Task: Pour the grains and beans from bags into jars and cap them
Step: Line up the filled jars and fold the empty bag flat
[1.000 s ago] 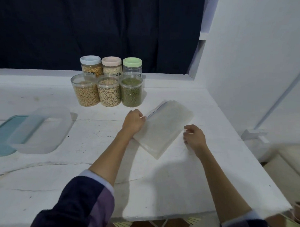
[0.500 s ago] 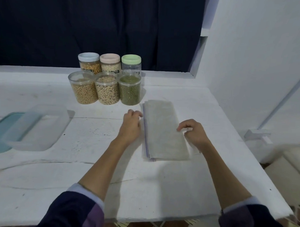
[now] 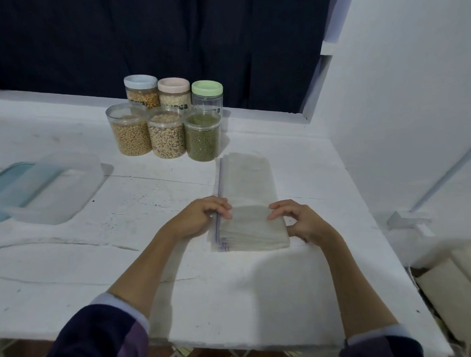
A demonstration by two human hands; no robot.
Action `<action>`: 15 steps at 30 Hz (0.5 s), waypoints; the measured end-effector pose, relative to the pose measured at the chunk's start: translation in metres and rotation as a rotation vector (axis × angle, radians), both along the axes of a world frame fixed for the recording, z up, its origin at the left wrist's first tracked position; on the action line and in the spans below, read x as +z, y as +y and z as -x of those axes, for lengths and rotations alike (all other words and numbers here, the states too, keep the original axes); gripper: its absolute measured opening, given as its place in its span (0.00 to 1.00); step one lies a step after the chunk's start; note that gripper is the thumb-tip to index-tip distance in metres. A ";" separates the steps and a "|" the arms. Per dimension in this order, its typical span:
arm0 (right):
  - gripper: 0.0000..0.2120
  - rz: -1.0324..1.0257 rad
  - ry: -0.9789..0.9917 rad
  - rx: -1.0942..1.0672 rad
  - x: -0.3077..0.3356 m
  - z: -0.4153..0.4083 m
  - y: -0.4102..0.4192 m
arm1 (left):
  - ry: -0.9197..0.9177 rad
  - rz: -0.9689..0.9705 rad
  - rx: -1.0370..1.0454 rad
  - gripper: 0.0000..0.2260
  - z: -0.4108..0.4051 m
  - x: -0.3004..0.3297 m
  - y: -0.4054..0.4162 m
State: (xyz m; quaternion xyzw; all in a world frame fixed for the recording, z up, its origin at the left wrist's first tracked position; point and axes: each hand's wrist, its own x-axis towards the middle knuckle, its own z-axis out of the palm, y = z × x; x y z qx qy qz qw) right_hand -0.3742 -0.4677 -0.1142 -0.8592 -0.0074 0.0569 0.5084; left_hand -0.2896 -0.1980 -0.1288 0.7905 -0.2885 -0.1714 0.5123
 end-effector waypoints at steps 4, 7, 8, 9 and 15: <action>0.13 -0.011 -0.009 -0.104 -0.005 -0.003 0.000 | -0.029 -0.067 0.036 0.27 0.003 0.003 -0.002; 0.13 -0.131 -0.029 -0.271 -0.012 -0.005 0.007 | -0.023 -0.205 0.000 0.27 0.000 0.009 0.001; 0.20 -0.156 -0.028 -0.315 -0.016 -0.008 0.008 | 0.002 -0.229 -0.043 0.26 -0.002 0.010 0.003; 0.25 -0.160 -0.042 -0.352 -0.018 -0.010 0.011 | 0.026 -0.231 -0.061 0.26 -0.003 0.010 0.003; 0.27 -0.158 -0.105 -0.419 -0.013 -0.010 0.023 | 0.168 0.066 0.189 0.09 0.018 0.015 -0.017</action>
